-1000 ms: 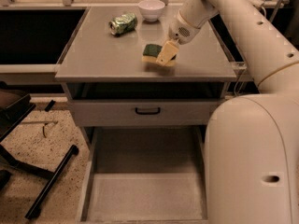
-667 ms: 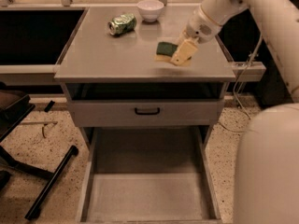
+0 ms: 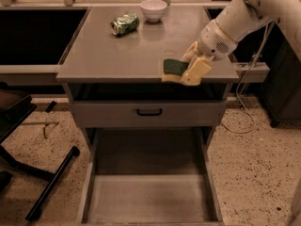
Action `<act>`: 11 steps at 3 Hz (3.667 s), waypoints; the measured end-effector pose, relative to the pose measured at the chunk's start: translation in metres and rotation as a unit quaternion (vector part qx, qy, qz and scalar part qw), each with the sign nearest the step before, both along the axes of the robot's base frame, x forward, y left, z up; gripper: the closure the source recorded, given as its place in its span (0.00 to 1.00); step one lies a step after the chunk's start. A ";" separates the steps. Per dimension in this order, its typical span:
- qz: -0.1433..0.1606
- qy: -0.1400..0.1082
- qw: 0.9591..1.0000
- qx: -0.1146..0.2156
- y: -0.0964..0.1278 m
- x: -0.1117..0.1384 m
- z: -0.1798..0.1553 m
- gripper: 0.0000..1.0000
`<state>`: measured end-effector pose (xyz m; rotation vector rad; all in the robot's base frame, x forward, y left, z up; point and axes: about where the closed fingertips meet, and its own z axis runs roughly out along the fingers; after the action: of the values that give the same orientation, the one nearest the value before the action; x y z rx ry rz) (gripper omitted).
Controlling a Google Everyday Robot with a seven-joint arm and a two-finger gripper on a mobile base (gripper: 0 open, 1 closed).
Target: Place sponge into middle drawer
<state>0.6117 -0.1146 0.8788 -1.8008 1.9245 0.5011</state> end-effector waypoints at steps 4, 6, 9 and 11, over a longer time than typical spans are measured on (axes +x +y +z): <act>-0.007 -0.013 1.000 0.028 0.019 -0.029 -0.022 1.00; 0.044 0.027 0.998 0.021 0.029 -0.100 -0.119 1.00; 0.068 0.045 0.996 0.028 0.042 -0.118 -0.167 1.00; 0.055 -0.005 0.998 -0.005 0.071 -0.150 -0.258 1.00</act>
Offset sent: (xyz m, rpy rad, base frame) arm -0.0069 0.0057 -0.0175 -0.0101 0.0361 0.0150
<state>0.4613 -0.0435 0.6203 -1.9197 1.8327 0.5186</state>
